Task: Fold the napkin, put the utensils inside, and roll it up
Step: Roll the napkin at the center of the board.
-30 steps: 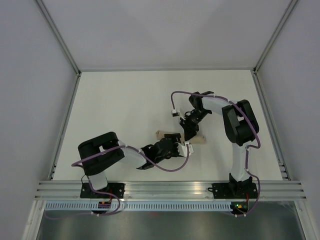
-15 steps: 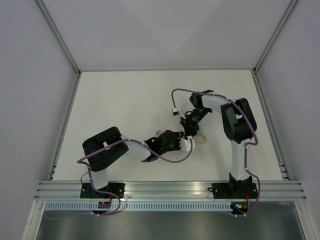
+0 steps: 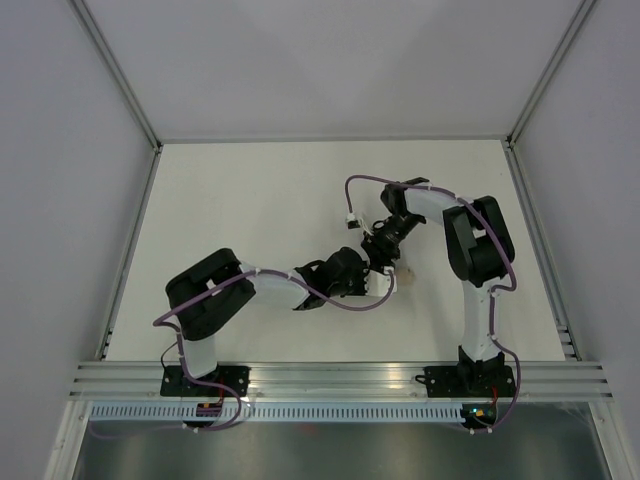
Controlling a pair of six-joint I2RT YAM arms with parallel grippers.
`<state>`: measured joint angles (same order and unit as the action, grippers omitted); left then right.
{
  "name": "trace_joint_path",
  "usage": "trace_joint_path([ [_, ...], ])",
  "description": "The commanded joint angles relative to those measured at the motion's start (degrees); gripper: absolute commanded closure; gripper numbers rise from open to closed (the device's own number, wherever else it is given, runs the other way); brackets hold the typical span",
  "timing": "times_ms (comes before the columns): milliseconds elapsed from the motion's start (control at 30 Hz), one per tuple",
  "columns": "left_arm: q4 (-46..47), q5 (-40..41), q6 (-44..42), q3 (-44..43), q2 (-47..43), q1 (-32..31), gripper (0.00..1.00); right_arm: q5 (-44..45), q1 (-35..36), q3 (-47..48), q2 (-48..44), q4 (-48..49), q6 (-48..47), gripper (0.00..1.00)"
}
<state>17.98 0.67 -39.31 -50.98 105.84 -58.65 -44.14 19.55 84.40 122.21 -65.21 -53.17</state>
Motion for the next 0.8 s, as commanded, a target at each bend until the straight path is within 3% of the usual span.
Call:
trace_joint_path([
  [0, -7.1, -5.3, 4.8, -0.9, 2.4, 0.7, 0.92, 8.3, -0.9, -0.8, -2.0, 10.3, 3.2, 0.39],
  [333, -10.9, -7.9, 13.7, -3.9, 2.3, 3.2, 0.92, 14.4, -7.2, 0.0, -11.4, 21.5, 23.2, 0.37],
  [533, -12.0, -8.2, 18.7, -5.5, 3.9, 3.3, 0.92, 14.1, -12.3, -0.7, -16.5, 18.2, 27.1, 0.39],
  [667, -13.8, -7.5, 23.0, -7.9, 6.4, 3.3, 0.91, 15.3, -13.0, -5.4, -21.7, 16.1, 26.9, 0.45],
  [767, -14.3, -7.3, 26.5, -9.2, 7.6, 3.3, 0.91, 17.7, -13.0, -9.5, -24.4, 16.2, 27.0, 0.57],
])
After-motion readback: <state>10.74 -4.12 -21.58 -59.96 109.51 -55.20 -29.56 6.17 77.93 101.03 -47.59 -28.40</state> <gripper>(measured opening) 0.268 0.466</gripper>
